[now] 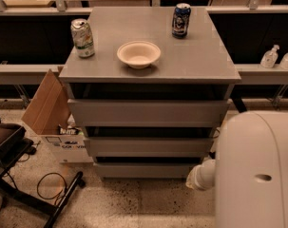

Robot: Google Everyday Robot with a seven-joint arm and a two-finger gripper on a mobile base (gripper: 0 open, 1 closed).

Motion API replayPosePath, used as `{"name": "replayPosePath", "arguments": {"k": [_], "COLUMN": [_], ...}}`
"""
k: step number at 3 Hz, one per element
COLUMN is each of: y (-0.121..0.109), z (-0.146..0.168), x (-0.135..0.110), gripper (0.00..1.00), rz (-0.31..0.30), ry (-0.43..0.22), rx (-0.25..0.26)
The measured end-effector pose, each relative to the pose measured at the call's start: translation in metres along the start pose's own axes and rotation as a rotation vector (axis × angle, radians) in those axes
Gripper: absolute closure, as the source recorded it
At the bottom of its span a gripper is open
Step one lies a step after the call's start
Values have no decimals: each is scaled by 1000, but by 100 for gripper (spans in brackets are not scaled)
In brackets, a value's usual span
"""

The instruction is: Close bottom drawer

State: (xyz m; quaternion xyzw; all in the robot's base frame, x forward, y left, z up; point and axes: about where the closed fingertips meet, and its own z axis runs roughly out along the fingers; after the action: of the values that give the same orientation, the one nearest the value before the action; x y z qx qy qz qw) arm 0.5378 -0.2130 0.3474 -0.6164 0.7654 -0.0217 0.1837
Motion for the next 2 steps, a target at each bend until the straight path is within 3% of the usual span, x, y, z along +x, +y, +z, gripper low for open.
{"name": "replayPosePath", "arguments": {"k": [1,2], "y": [-26,-19], "z": [-65,-111], "x": [6,33], "gripper": [100,100], "rz": [17,50], "ry": [115,230], "rx": [125,155]}}
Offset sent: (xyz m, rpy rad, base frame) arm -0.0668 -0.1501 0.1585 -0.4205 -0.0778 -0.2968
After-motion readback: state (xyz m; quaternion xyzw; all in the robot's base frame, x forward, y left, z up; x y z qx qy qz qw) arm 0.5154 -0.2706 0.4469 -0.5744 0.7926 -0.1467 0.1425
